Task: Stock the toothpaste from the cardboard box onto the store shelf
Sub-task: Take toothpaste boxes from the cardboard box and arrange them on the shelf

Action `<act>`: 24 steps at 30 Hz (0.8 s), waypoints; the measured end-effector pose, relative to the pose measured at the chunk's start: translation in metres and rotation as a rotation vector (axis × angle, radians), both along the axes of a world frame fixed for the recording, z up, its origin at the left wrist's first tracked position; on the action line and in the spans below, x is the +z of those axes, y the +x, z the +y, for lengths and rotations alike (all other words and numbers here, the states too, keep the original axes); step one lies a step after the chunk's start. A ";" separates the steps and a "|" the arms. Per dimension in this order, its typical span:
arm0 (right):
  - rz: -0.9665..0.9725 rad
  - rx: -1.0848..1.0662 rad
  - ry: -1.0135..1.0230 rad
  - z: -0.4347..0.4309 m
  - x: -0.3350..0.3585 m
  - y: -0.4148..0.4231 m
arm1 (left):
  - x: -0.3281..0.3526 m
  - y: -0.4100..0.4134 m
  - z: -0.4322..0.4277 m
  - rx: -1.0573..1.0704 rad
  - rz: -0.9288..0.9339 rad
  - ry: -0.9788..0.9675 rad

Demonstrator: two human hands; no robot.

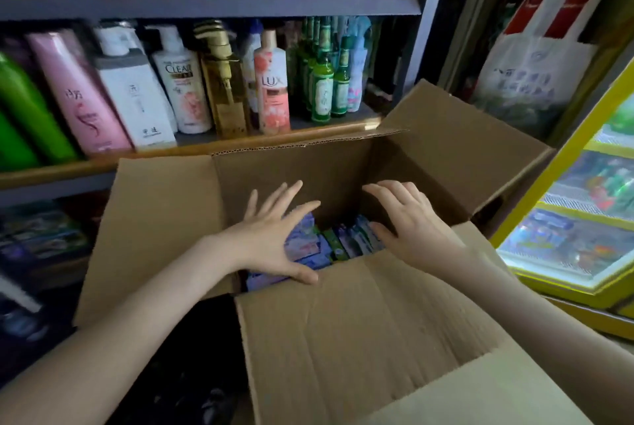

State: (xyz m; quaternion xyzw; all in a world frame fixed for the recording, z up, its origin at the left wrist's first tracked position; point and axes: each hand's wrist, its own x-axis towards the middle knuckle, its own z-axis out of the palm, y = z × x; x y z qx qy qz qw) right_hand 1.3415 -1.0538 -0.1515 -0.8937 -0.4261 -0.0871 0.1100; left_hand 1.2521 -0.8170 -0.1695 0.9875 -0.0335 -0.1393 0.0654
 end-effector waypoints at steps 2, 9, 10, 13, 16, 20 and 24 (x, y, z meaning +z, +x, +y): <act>0.011 0.075 -0.010 0.009 0.003 0.022 | 0.000 0.006 -0.001 0.076 -0.039 0.034; 0.005 0.262 -0.015 0.066 0.000 0.080 | -0.004 0.045 0.023 0.306 -0.133 0.183; -0.006 0.270 -0.022 0.071 -0.001 0.087 | -0.004 0.052 0.030 0.314 -0.144 0.215; -0.011 0.259 -0.029 0.081 -0.006 0.109 | -0.009 0.066 0.048 0.327 -0.162 0.300; -0.019 0.270 -0.051 0.091 -0.013 0.126 | -0.015 0.072 0.065 0.326 -0.153 0.403; -0.030 0.299 -0.098 0.104 -0.028 0.138 | -0.020 0.072 0.085 0.355 -0.180 0.489; -0.017 0.403 -0.118 0.114 -0.050 0.140 | -0.030 0.071 0.097 0.382 -0.206 0.532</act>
